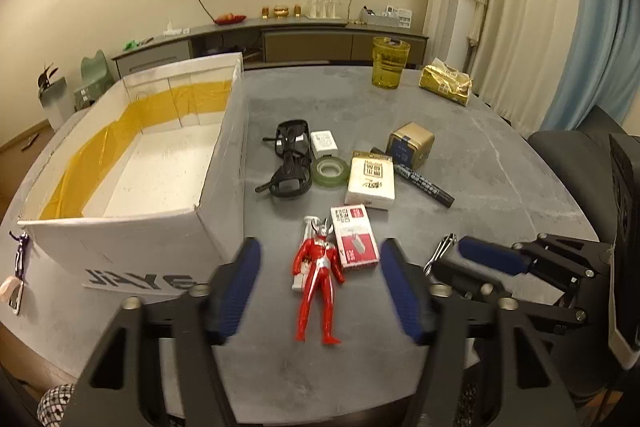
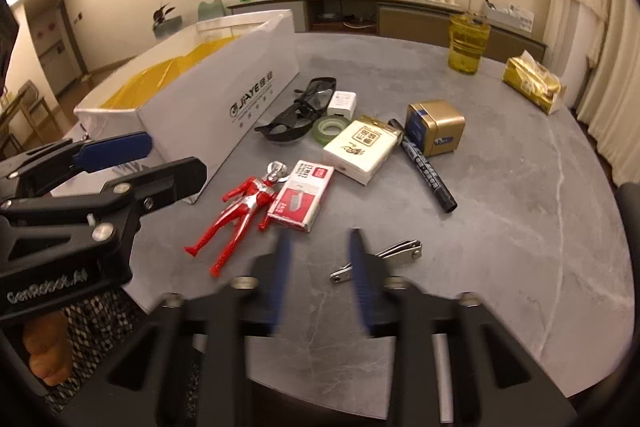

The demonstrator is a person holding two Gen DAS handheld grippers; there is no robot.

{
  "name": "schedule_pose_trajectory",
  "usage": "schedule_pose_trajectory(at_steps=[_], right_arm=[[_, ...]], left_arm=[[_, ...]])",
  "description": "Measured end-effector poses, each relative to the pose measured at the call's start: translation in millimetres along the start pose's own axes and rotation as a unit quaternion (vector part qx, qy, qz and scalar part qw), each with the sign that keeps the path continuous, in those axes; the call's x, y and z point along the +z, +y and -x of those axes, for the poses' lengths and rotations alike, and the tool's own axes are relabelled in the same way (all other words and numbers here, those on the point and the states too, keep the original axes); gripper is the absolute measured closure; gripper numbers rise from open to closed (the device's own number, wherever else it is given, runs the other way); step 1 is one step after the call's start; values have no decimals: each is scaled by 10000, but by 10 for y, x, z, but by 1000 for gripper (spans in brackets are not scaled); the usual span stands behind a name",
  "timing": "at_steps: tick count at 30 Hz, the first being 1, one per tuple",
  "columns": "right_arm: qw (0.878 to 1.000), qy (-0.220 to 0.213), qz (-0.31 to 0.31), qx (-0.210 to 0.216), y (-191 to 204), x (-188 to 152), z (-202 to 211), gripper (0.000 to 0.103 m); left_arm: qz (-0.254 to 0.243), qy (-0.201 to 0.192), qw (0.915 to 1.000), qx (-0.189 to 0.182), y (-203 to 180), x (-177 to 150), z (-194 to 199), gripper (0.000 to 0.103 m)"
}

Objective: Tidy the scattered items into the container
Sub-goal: 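Grasp the silver nail clipper with right tool while left tool grasps the red toy figure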

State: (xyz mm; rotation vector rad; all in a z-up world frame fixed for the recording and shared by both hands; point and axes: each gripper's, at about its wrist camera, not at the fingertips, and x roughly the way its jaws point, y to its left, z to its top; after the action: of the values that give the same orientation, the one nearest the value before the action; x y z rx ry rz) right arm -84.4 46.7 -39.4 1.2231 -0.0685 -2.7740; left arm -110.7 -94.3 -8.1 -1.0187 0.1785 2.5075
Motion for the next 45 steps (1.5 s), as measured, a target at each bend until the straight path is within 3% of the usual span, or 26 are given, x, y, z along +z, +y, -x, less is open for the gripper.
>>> schedule_pose_trajectory(at_steps=[5,24,29,34,36,37,41,45], right_arm=[[9991,140,-366,185,-177,2,-71,60],[9950,657,-756,-37,-479,-243,-221,60],[9917,722,-1044,218,-515,-238,-334,60],[9861,817,-1394,382,-557,-187,-551,60],[9894,747,-1230,193,-509,-138,-592,60],[9905,745,-1147,121,-493,-121,-605,61],[9930,781,-752,-467,-508,-92,-615,88],[9918,775,-942,-376,-678,-119,-559,90]], left_arm=[[-79,49,9999,50,-20,18,-106,35],[47,616,9979,-196,82,13,-618,35],[-66,808,9964,-257,-25,19,-810,28],[-119,921,9954,-237,-80,76,-1022,28],[-122,969,9949,-268,-84,88,-1099,28],[-118,994,9945,-308,-80,86,-1124,28],[-135,1095,9938,-120,58,68,-1160,28],[69,1007,9946,224,327,33,-1014,29]])
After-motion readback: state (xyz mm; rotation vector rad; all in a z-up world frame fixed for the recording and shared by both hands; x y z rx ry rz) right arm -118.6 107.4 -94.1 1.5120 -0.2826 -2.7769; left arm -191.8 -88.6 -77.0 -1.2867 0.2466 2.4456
